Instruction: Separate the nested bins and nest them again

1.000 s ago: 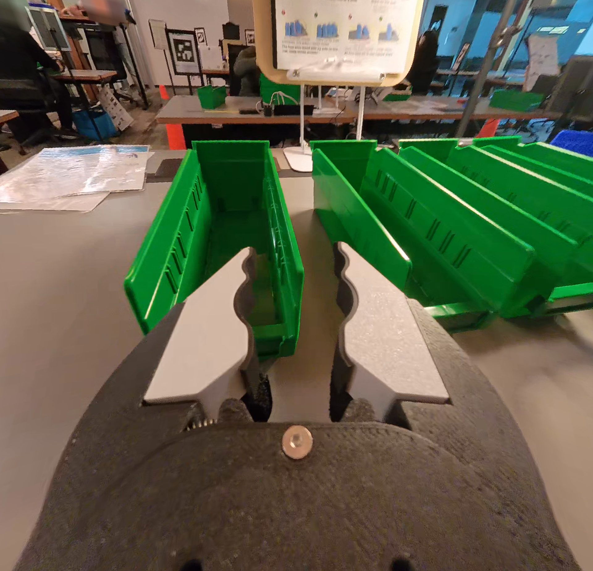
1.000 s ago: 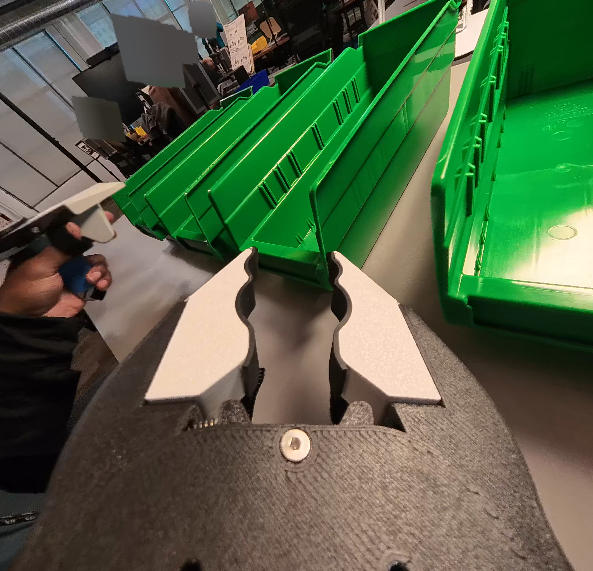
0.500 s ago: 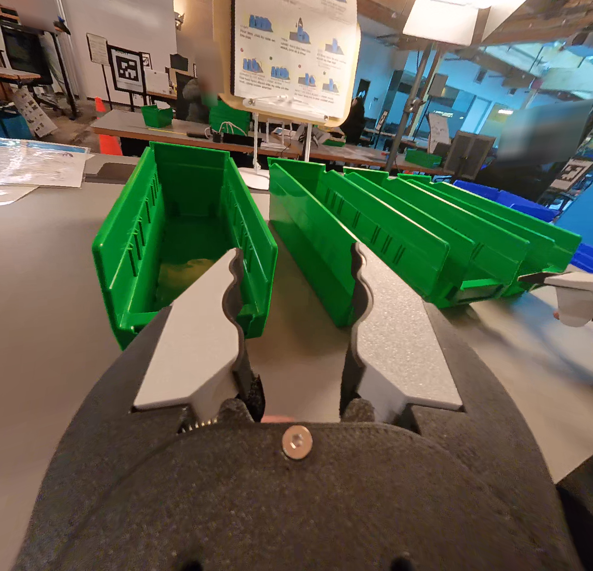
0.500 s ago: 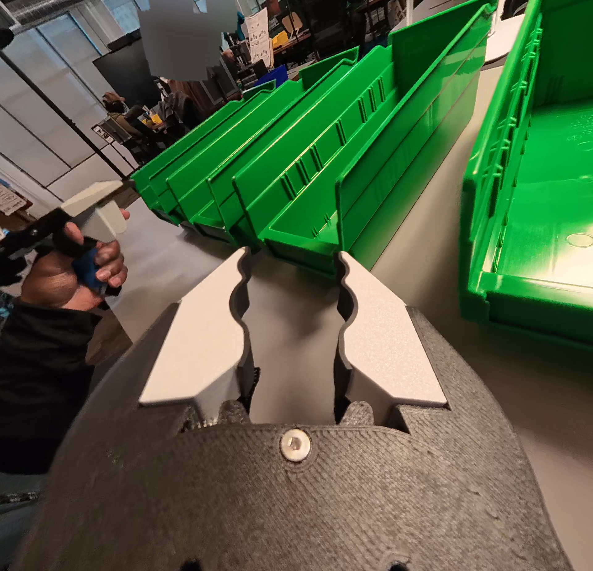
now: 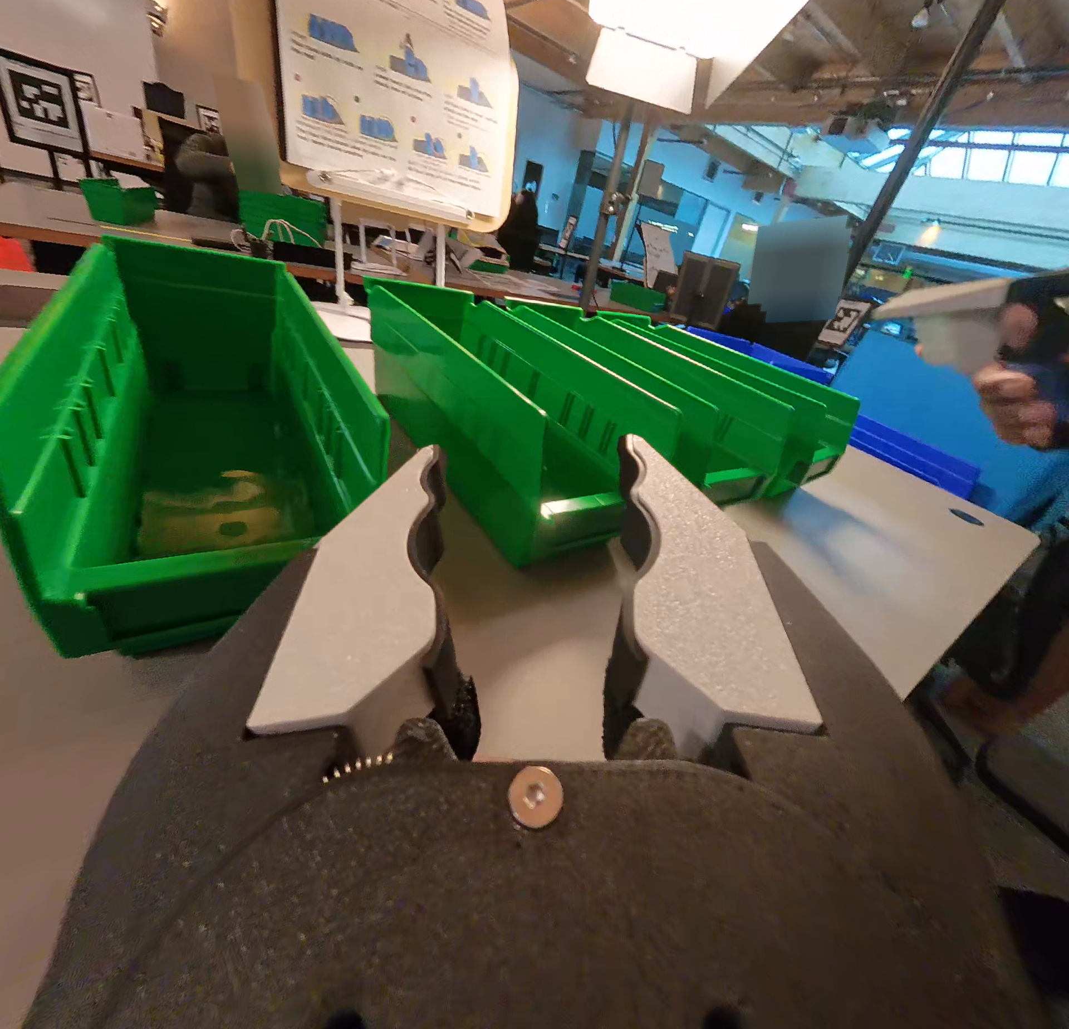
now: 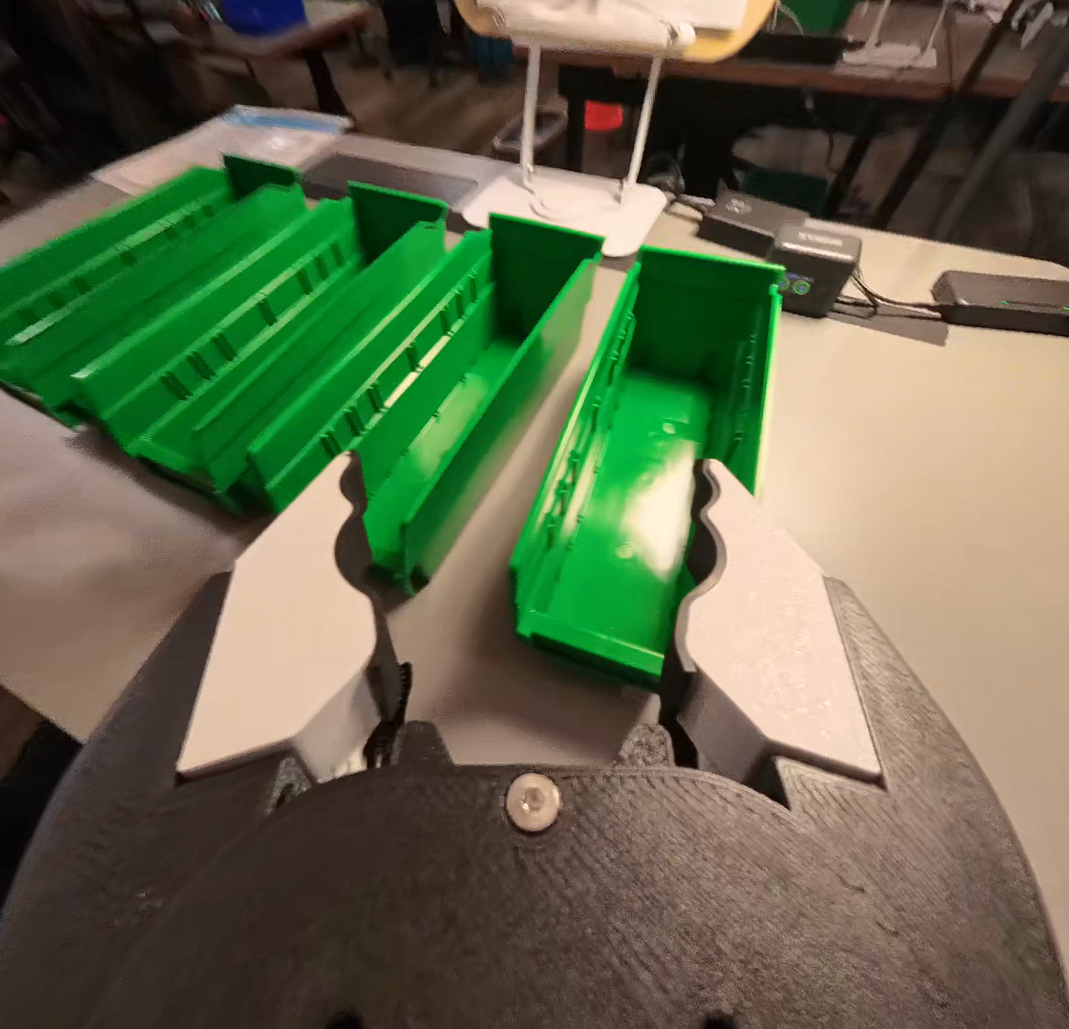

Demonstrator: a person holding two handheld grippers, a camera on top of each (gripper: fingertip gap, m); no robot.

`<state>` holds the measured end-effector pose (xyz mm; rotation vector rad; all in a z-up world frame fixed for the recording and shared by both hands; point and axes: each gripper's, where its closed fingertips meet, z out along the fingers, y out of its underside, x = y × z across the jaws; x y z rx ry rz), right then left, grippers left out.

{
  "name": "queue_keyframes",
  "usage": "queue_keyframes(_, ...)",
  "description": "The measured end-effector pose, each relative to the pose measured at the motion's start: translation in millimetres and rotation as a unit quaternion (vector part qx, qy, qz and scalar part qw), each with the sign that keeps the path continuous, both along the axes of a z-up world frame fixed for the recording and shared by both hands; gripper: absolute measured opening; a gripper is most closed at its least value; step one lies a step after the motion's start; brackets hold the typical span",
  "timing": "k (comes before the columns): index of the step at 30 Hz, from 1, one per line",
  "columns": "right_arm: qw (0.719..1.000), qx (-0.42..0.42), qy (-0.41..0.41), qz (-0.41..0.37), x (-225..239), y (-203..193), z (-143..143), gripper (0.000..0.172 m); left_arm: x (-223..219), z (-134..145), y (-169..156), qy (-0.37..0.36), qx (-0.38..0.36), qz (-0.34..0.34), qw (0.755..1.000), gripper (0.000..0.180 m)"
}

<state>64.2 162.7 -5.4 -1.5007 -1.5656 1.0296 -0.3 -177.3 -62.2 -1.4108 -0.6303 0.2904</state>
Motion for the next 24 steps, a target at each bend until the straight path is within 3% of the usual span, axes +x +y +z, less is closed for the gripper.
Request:
queue_keyframes(5,0.994,0.008,-0.103,-0.020,-32,34,-23,0.144,7,0,2,-0.017,0.015,-0.015,1.000,0.056)
queue_keyframes(8,0.987,-0.007,-0.160,-0.025,-47,47,-41,0.151,9,-9,6,-0.040,0.000,-0.024,0.999,0.055)
queue_keyframes(17,0.963,-0.006,-0.269,-0.036,-81,63,-73,0.151,3,-26,12,-0.079,-0.044,-0.014,0.996,0.054)
queue_keyframes(24,0.945,0.005,-0.323,-0.059,-106,68,-80,0.143,-2,-50,25,-0.143,-0.095,-0.034,0.985,0.054)
